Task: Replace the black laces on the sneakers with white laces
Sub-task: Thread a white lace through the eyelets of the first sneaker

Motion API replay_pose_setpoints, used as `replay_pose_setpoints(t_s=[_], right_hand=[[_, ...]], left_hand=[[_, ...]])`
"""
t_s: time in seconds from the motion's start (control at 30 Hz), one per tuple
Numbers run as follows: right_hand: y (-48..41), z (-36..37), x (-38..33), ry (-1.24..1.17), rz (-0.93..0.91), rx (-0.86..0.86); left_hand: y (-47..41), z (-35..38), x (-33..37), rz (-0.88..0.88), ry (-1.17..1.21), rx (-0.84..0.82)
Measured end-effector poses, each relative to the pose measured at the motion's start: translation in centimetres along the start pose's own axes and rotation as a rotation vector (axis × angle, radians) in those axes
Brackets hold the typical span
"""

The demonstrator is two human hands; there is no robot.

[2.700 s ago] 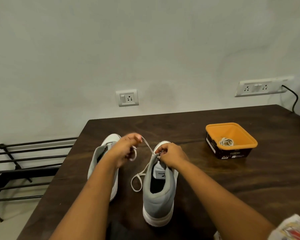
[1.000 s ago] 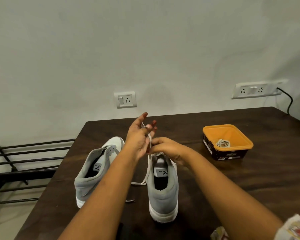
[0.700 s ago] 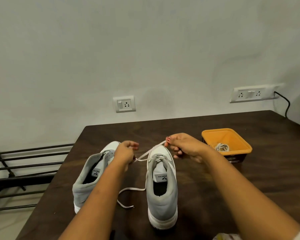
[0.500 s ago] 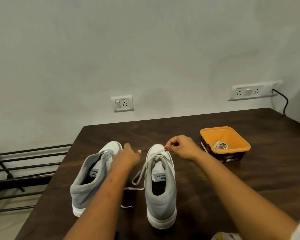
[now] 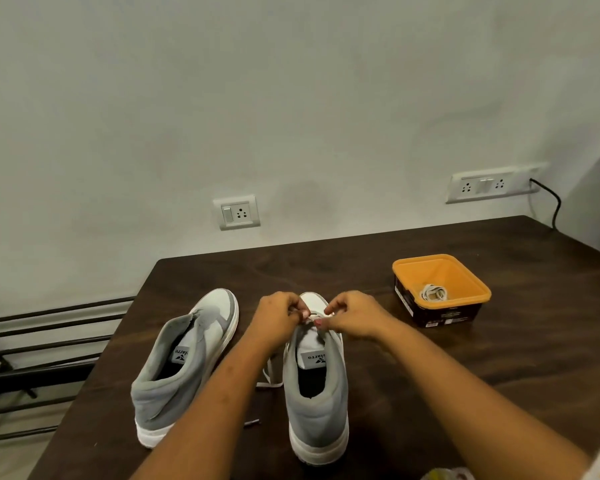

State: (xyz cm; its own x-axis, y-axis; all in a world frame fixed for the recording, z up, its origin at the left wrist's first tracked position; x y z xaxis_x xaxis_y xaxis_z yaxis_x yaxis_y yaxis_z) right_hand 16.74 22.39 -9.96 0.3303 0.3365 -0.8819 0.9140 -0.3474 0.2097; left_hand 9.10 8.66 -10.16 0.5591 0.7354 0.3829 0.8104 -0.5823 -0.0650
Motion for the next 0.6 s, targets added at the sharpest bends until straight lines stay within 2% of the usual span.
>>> replay_pose_setpoints(t_s=[0.07,0.13,0.33,0.6], right_hand=[[0.3,1.2,0.2,0.047,0.072,-0.068],[0.2,1.8,0.5,0.031,0.088,-0.025],[0.3,1.3,2.1,-0.329,0.213,0.029],[-0.6,1.4,3.0,-0.419,0.252,0.043]], left_hand=[[0.0,0.4,0.2,-0.021,0.004,0.024],[-0.2,0.9,0.3,-0.03,-0.058,0.043],[-0.3,1.7,1.3,0.02,-0.274,0.036],[-0.2,1.9,1.2,0.171,-0.479,0.118]])
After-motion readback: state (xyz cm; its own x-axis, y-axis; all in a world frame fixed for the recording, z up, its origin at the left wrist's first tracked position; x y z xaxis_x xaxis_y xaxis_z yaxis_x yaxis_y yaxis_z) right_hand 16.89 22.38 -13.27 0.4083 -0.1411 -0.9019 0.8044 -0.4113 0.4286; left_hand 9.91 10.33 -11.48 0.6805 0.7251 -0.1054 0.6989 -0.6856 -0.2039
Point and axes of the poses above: each hand's wrist, its own y-axis away from the middle knuckle, its own z-axis out of the palm, x = y × z, the point moved 2 cm from there along -y, towards the middle knuckle, and after that the axes turned 15 degrees about -y, right-handed, at the moved point
